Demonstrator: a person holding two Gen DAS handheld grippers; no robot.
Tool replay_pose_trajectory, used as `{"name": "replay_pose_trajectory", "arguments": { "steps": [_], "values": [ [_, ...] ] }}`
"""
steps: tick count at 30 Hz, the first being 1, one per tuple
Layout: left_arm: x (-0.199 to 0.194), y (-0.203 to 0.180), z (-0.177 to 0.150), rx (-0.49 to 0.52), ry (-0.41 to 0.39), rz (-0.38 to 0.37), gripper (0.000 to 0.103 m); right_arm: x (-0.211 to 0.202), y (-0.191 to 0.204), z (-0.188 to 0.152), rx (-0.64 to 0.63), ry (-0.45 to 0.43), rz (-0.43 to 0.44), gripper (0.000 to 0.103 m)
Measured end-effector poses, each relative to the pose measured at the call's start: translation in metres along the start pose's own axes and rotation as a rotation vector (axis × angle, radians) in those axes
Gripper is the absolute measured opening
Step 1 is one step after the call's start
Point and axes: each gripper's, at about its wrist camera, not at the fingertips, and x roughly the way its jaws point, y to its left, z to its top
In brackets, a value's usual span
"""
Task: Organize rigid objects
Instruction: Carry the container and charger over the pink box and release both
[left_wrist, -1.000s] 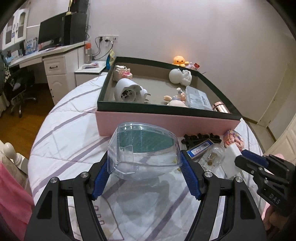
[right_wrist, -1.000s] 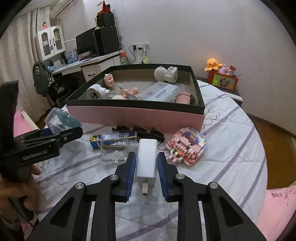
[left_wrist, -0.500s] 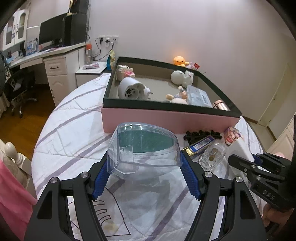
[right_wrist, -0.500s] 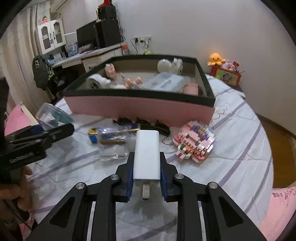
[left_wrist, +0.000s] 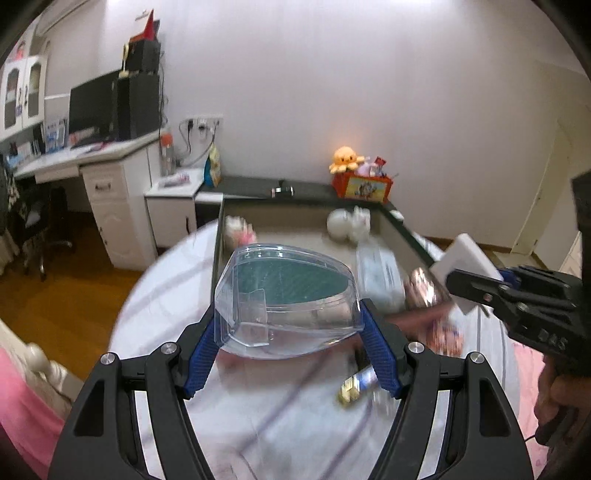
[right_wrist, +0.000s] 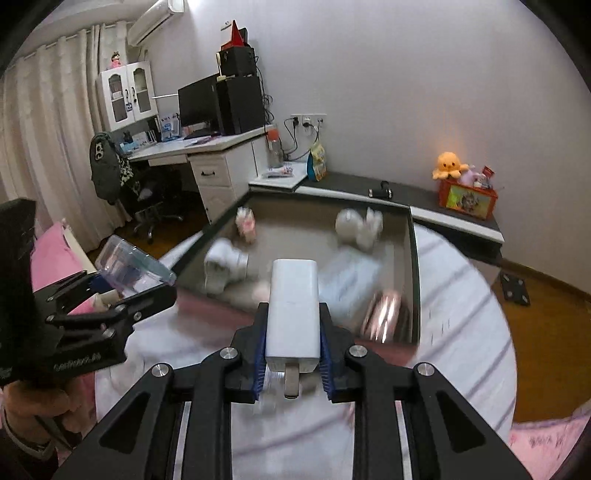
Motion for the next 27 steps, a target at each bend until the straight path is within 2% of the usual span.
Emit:
{"name": "replay_pose_trajectory", "arguments": {
  "steps": [5, 8, 12, 17, 18, 19, 20, 21, 23, 26, 27],
  "values": [
    [0.027, 0.008, 0.053, 0.004, -0.006, 0.021, 0.072, 0.041, -0.018, 0.051, 0.035, 0.039, -0.011, 0.023],
    [0.053, 0.011, 0.077, -0.004, 0.019, 0.026, 0.072, 0.077, -0.031, 0.068, 0.076, 0.089, -0.020, 0.023],
    [0.092, 0.011, 0.092, -0.007, 0.078, 0.038, 0.072, 0.108, -0.045, 0.066, 0.118, 0.132, -0.040, 0.023],
    [0.126, 0.006, 0.086, -0.008, 0.146, 0.037, 0.072, 0.121, -0.052, 0.059, 0.134, 0.138, -0.062, 0.024],
    [0.129, 0.005, 0.085, -0.010, 0.155, 0.036, 0.073, 0.120, -0.053, 0.058, 0.136, 0.130, -0.071, 0.031],
    [0.132, 0.005, 0.084, -0.008, 0.164, 0.041, 0.074, 0.118, -0.054, 0.058, 0.143, 0.125, -0.076, 0.044],
    [0.133, 0.004, 0.082, -0.004, 0.166, 0.055, 0.080, 0.115, -0.056, 0.057, 0.154, 0.115, -0.103, 0.067],
    [0.132, 0.005, 0.082, -0.005, 0.160, 0.069, 0.090, 0.112, -0.059, 0.056, 0.155, 0.106, -0.124, 0.078],
    [0.125, 0.009, 0.082, -0.019, 0.128, 0.089, 0.103, 0.104, -0.064, 0.055, 0.169, 0.088, -0.114, 0.087],
    [0.112, 0.015, 0.081, -0.031, 0.102, 0.092, 0.103, 0.095, -0.062, 0.051, 0.175, 0.083, -0.128, 0.103],
    [0.107, 0.017, 0.080, -0.035, 0.094, 0.094, 0.103, 0.090, -0.060, 0.051, 0.169, 0.075, -0.137, 0.103]
  ]
}}
